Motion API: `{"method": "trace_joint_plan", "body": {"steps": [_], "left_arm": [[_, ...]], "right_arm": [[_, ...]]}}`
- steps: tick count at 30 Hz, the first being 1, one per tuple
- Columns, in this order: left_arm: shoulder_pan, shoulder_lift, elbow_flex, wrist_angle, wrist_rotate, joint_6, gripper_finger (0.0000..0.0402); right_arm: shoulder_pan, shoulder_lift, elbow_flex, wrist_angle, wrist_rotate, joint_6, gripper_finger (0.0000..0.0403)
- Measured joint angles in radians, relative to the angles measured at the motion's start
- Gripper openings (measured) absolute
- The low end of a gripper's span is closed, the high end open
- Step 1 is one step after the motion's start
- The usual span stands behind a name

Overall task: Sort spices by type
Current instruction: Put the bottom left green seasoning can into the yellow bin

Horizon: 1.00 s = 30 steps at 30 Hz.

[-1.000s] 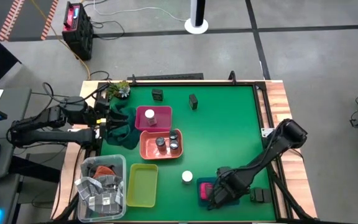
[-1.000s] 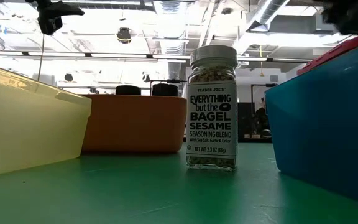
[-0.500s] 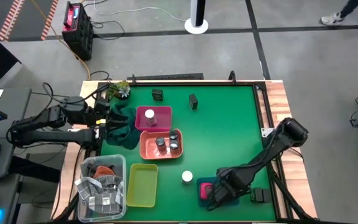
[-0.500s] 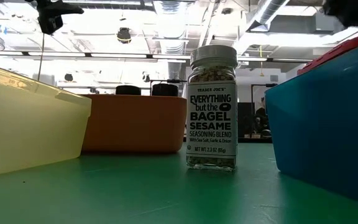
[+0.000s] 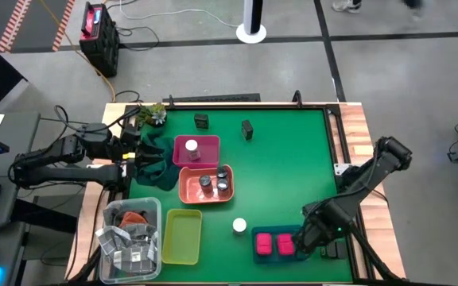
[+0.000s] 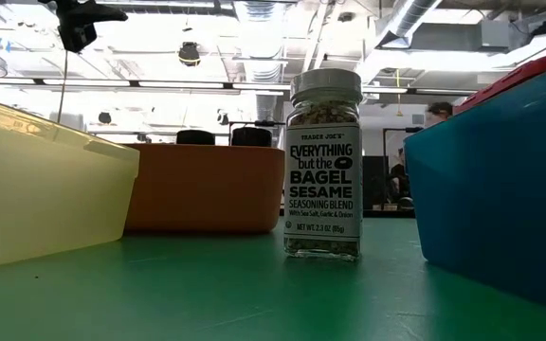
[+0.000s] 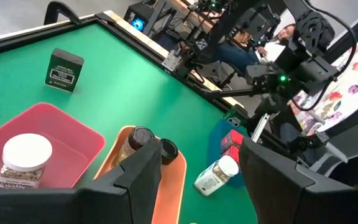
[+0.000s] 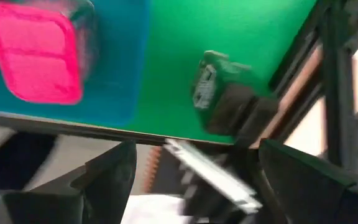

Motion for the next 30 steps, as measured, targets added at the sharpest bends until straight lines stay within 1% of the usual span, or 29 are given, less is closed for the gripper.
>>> {"method": "trace_joint_plan", "body": {"steps": [4,7,16,20,25,30], "left_arm": [[0.0,0.0,0.0,-0.002,0.0,0.016,0.0206],[0.0,0.0,0.0,-0.005,0.001,0.017,0.0206],[0.0,0.001,0.0,-0.005,-0.005,0.017,0.0206],[0.0,0.001,0.0,-0.005,-0.006,0.017,0.0206],[0.0,0.001,0.0,-0.005,-0.007,0.015,0.0206],[0.0,0.001,0.0,-0.006,-0.01,0.01,0.0206]], "right_arm": [[0.017,0.021,0.0,-0.016,0.0,-0.208,0.0368],[0.021,0.054,0.0,-0.008,-0.011,-0.272,0.0368],[0.023,0.125,-0.011,-0.022,-0.026,-0.29,0.0368],[0.039,0.126,-0.063,0.012,-0.055,-0.261,0.0368],[0.05,0.125,-0.098,0.031,-0.057,-0.253,0.0368],[0.049,0.093,-0.17,0.129,-0.064,-0.201,0.0366]]}}
